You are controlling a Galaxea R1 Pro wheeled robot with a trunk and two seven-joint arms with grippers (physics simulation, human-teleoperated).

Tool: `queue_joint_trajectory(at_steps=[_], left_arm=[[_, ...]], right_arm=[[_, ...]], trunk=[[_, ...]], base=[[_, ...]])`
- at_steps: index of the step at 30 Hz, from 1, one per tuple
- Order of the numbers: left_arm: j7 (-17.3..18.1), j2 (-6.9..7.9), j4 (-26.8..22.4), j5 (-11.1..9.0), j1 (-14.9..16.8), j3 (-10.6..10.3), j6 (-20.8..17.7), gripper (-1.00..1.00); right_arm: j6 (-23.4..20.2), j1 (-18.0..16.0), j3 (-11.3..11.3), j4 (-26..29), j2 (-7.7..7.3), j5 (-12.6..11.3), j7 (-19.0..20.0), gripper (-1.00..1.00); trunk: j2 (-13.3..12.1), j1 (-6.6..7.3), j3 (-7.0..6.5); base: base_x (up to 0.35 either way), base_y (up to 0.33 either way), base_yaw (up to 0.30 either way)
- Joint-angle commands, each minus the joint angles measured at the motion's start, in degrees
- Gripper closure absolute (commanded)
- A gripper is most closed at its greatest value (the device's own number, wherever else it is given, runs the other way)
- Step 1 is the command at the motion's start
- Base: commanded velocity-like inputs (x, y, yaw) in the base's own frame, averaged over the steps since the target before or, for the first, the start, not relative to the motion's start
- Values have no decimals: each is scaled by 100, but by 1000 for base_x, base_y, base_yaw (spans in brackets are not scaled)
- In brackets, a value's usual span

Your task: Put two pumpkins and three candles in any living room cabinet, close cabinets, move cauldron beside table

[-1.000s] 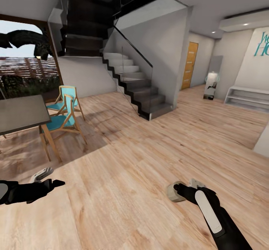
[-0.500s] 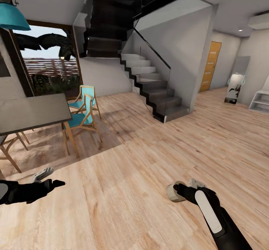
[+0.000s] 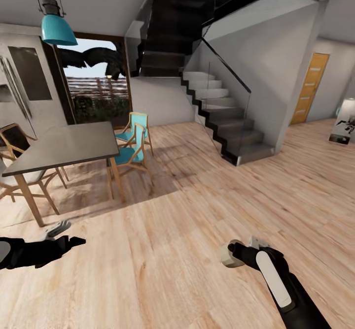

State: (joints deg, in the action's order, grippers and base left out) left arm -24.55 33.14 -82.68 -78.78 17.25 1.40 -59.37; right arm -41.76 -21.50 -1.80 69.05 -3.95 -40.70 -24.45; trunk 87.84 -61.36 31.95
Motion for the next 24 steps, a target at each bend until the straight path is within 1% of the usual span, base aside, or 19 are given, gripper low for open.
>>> queue_joint_trajectory(at_steps=[1, 20, 22, 24], left_arm=[[-59, -1, -2, -59, 7, 0, -15, -100], [-59, -11, -2, -67, 7, -1, -14, -100], [-56, -15, -2, -64, 7, -45, -14, -100], [-57, -21, -2, -61, 7, -157, -4, -100]], right_arm=[[1, -3, -14, 4, -6, -63, -60, 100], [-7, -3, -18, -6, 8, -61, -52, 100], [-12, -3, -23, -6, 8, -61, -51, 100], [-10, -3, -72, -6, 6, -61, -51, 100]], trunk=[[4, 0, 6], [4, 0, 6], [4, 0, 6], [-77, 44, -30]], base=[[0, 0, 281], [0, 0, 281], [0, 0, 281], [0, 0, 281]])
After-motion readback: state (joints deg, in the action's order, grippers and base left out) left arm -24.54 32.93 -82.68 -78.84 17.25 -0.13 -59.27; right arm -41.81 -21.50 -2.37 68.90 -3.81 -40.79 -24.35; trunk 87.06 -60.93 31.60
